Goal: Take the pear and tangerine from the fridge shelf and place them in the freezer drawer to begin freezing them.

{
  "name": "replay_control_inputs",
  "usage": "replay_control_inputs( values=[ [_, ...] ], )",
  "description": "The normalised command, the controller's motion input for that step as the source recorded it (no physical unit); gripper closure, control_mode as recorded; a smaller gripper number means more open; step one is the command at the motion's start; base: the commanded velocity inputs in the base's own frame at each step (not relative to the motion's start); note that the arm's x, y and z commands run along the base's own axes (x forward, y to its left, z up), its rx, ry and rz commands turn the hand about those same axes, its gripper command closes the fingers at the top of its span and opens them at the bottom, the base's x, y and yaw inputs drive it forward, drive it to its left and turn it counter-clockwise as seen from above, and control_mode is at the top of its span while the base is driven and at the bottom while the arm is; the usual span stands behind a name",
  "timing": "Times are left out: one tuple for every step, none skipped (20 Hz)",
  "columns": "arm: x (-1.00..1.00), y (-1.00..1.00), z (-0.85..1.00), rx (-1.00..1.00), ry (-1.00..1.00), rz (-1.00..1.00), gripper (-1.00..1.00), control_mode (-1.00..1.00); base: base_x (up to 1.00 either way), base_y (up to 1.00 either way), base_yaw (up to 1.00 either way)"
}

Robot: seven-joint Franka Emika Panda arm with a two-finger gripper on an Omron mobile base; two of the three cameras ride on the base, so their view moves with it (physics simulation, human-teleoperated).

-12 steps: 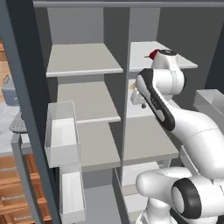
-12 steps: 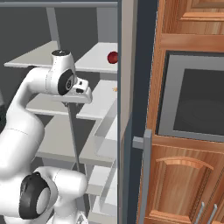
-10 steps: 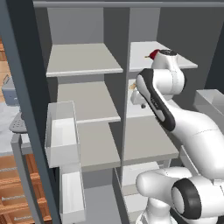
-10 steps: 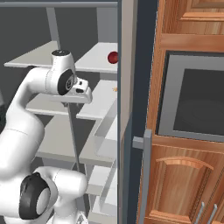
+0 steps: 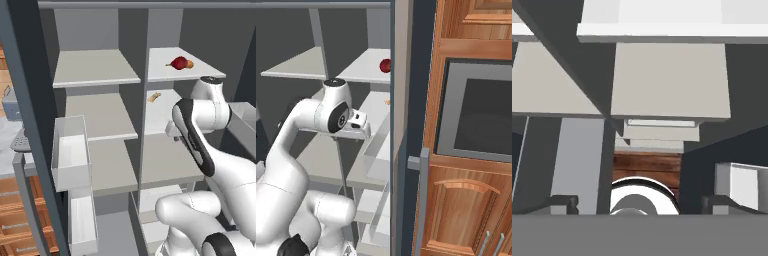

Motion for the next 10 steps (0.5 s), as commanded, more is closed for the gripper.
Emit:
replay_control_inputs(
  values=[
    [0.00,-1.00,-0.40,0.00,0.09,-0.10,-1.00,-1.00,0.00,0.00,0.00],
    [0.00,-1.00,-0.25,0.00,0.04,-0.07,-1.00,-1.00,0.00,0.00,0.00],
    [0.00,-0.94,-0.19,0.00,0.05,-0.07,-1.00,-1.00,0.00,0.00,0.00],
    [0.00,-0.88,-0.15,0.00,0.01,-0.06,-1.00,-1.00,0.00,0.00,0.00],
    [0.00,-0.81,-0.09,0.00,0.00,-0.06,-1.00,-1.00,0.00,0.00,0.00],
    [0.00,-0.60,-0.05,0.00,0.00,-0.05,-1.00,-1.00,0.00,0.00,0.00],
    [0.00,-0.41,0.00,0.00,0.00,-0.04,-1.00,-1.00,0.00,0.00,0.00],
    [0.00,-0.30,0.00,-0.01,0.00,-0.03,-1.00,-1.00,0.00,0.00,0.00],
    [0.00,-0.32,0.00,-0.01,-0.01,-0.01,-1.00,-1.00,0.00,0.00,0.00],
    [0.00,-0.37,-0.02,0.00,-0.04,-0.01,-1.00,-1.00,0.00,0.00,0.00]
  ],
)
